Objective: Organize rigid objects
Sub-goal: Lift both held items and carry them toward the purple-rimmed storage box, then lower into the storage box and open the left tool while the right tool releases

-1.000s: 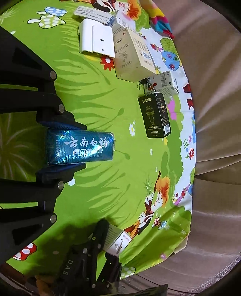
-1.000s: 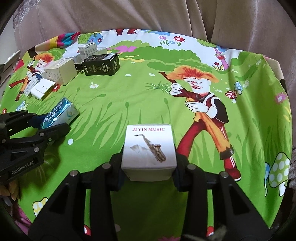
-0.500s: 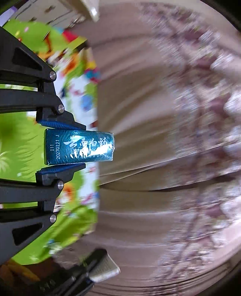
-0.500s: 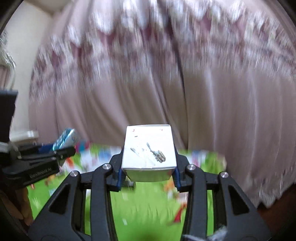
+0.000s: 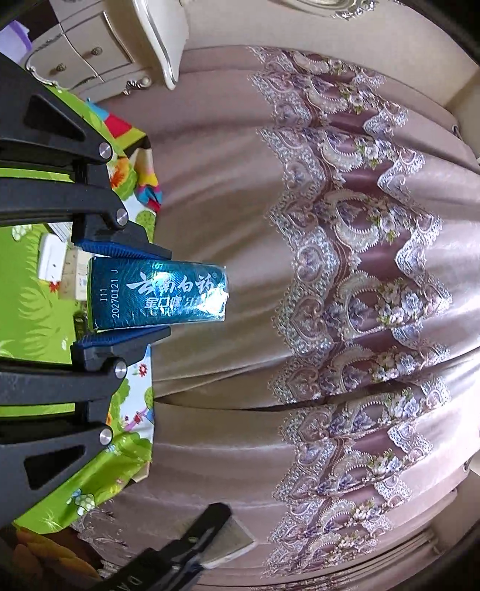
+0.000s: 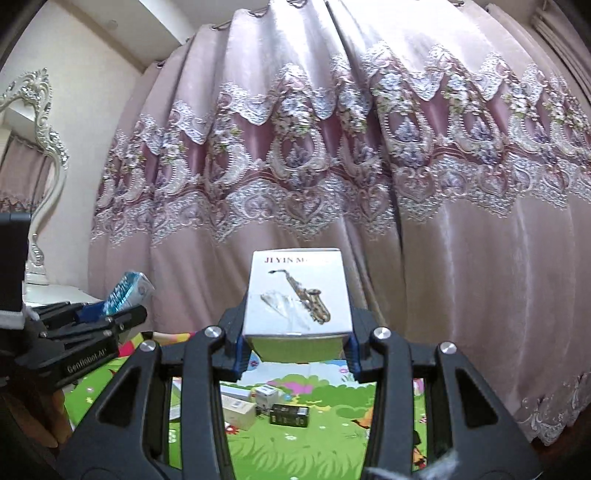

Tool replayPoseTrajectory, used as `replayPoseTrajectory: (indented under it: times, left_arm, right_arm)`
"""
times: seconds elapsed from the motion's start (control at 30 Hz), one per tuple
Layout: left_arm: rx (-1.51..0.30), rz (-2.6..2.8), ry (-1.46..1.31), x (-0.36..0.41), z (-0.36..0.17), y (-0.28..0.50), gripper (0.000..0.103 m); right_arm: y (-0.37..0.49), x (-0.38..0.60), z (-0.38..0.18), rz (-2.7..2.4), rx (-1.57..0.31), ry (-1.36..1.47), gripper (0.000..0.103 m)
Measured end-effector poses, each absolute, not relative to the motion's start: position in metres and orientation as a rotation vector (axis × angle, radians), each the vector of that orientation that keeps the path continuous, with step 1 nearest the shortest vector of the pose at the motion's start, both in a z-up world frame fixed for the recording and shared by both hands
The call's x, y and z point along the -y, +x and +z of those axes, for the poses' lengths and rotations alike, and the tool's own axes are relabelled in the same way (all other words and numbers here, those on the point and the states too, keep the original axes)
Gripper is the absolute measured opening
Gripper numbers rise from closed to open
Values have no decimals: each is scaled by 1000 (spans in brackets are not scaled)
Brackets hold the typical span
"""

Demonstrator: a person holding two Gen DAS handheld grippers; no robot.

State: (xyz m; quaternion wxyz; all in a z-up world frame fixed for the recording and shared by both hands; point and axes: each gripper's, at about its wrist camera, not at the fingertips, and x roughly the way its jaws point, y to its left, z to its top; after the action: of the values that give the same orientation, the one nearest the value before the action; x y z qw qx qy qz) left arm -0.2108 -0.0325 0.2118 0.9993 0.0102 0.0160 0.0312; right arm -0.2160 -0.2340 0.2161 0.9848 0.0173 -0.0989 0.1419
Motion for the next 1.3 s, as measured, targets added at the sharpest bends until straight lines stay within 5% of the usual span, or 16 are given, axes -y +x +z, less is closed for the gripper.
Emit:
replayPoseTrajectory:
  times: [0.73, 1.3]
  left_arm:
    - [-202, 321, -84, -81, 158, -284, 34]
    - [-492, 556, -328, -182, 67, -333, 34]
  right_arm:
    - [-238, 84, 202, 830, 57, -136, 44]
    - [-261, -44, 134, 1144, -226, -430, 44]
